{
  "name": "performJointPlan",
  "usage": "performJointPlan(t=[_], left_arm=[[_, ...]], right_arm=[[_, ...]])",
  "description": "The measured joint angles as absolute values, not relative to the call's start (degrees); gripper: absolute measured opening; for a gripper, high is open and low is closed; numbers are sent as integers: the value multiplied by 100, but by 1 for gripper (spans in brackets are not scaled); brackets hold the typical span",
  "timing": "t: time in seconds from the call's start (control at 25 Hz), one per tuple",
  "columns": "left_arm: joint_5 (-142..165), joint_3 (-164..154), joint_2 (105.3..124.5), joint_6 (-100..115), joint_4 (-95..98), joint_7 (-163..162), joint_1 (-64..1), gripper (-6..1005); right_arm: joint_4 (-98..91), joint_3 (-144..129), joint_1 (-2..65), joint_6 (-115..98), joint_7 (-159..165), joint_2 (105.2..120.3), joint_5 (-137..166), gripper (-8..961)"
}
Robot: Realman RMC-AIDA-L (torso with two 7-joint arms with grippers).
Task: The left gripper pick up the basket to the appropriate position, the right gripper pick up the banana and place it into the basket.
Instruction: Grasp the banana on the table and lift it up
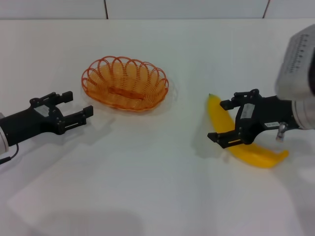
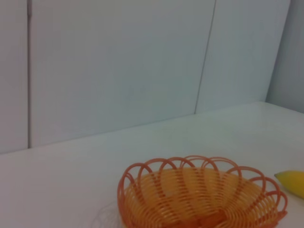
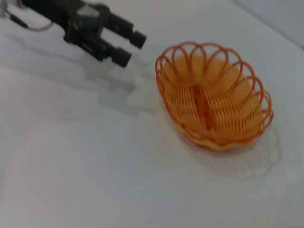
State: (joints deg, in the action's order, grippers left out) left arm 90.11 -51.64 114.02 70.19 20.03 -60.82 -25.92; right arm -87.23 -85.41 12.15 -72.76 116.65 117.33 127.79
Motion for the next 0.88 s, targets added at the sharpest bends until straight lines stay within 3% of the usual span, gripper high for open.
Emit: performJointPlan(t=[0.88], left_arm=[[9018,-5221,11424,6995,2004,-6002,-2634,802]], right_arm=[[-8990,-9677,1764,-7662,13590,11708,14779,864]])
